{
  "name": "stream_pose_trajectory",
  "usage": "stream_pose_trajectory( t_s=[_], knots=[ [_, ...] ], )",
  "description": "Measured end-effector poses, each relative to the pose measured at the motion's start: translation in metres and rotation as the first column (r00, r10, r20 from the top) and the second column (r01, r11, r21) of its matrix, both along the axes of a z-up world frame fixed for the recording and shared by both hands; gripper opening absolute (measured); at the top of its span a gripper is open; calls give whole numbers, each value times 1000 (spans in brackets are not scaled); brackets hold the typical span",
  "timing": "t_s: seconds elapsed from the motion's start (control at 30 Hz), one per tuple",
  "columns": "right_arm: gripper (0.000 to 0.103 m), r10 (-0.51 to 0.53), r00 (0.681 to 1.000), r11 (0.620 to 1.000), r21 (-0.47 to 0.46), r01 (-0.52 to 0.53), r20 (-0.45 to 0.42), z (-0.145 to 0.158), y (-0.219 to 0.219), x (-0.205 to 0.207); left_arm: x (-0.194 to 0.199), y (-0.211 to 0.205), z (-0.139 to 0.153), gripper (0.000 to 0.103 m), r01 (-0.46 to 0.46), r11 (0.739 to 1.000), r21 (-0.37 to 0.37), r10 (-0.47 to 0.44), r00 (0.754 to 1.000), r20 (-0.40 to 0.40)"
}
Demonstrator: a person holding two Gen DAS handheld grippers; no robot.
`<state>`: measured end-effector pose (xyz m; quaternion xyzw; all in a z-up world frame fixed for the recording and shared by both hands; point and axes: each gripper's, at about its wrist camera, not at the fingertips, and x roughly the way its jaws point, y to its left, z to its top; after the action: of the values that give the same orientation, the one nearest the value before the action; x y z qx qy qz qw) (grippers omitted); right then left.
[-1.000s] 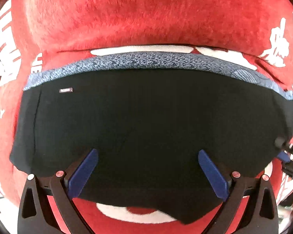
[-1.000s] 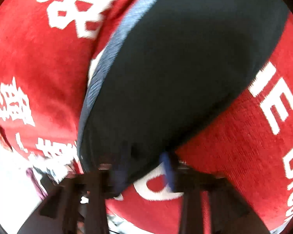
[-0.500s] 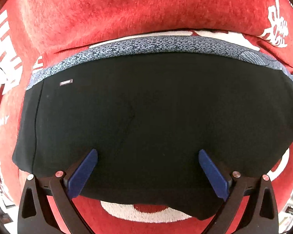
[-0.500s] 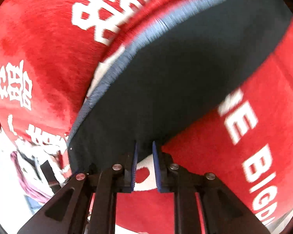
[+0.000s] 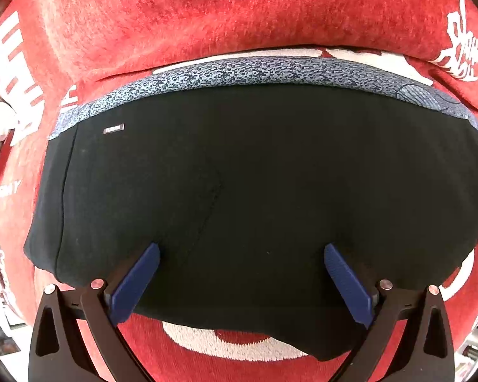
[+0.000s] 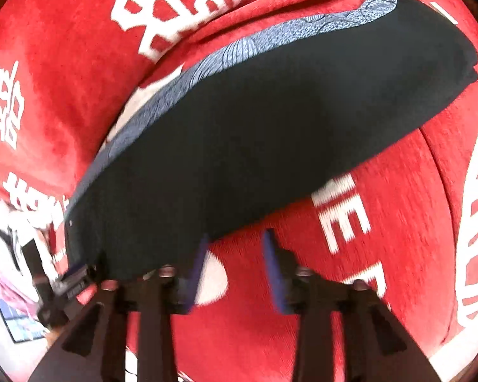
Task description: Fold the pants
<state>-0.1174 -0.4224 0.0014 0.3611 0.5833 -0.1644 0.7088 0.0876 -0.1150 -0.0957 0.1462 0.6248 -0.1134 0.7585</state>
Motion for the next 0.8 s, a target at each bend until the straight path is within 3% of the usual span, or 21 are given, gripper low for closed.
stream_pose_trajectory(
  t_s=[0.2,0.47,0.63,0.8],
  knots=[
    [45,-19,1000,997,68,21,-25,-13,-8,-40,-3,-7,3,103,1,999,34,-1,1000,12],
    [45,-29,999,996,87,32,-32,-16,-8,-57,-4,-14,6,103,3,998,69,-4,1000,21],
    [46,-30,999,995,99,33,-31,-14,-10,-60,-9,-29,17,103,6,991,134,-9,1000,26],
    [46,-52,998,992,116,56,-34,-13,-15,-68,-18,-47,29,103,22,994,109,-22,1000,2]
  ],
)
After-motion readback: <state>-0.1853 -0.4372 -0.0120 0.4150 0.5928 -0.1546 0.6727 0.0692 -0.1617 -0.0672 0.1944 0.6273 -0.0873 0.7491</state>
